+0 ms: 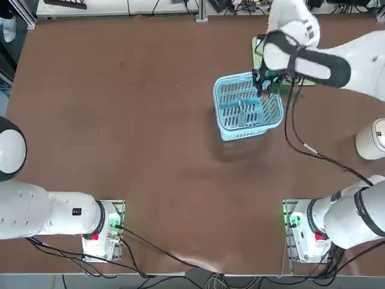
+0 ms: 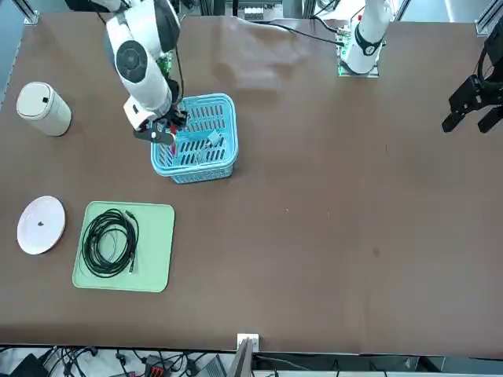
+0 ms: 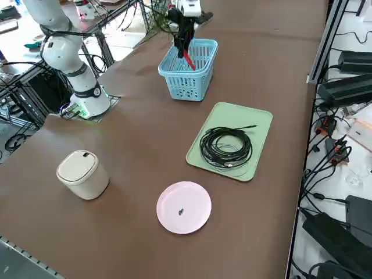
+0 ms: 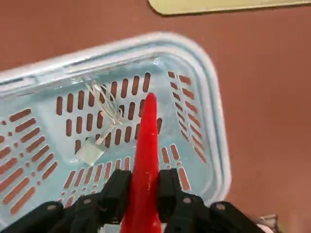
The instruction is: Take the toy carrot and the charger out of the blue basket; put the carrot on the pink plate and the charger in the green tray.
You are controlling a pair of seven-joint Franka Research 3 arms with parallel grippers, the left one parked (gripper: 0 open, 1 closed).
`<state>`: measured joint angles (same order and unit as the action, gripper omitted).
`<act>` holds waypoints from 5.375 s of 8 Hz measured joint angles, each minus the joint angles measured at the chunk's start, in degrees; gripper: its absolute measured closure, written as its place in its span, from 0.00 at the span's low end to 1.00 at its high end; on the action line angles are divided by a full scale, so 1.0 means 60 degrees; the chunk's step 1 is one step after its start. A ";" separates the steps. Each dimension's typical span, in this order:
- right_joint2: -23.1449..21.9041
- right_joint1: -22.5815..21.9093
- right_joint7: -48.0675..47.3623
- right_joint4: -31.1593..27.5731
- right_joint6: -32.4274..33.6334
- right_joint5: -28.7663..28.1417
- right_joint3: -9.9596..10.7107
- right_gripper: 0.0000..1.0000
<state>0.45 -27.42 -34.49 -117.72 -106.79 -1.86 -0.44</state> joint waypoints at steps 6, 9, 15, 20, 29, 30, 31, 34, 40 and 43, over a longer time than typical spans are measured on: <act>0.0240 0.2644 0.3922 0.2474 0.2019 0.0041 0.0093 0.67; 0.0496 0.5160 0.6871 0.2611 0.1756 0.0151 0.0151 0.67; 0.2339 0.7585 0.9823 0.2645 -0.2327 0.1303 0.0154 0.67; 0.4439 0.8769 1.1503 0.2716 -0.5808 0.1302 0.0146 0.67; 0.5419 0.8986 1.1629 0.2758 -0.7373 0.1301 0.0099 0.67; 0.5471 0.8989 1.1630 0.2759 -0.7439 0.1301 0.0087 0.67; 0.5510 0.8991 1.1631 0.2759 -0.7497 0.1301 0.0083 0.67; 0.5585 0.9000 1.1634 0.2759 -0.7630 0.1301 0.0080 0.67; 0.5744 0.9061 1.1641 0.2761 -0.7675 0.1301 0.0079 0.51; 0.5746 0.9062 1.1647 0.2789 -0.7707 0.1301 0.0077 0.22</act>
<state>34.92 26.95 35.39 -100.99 -153.03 5.95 0.02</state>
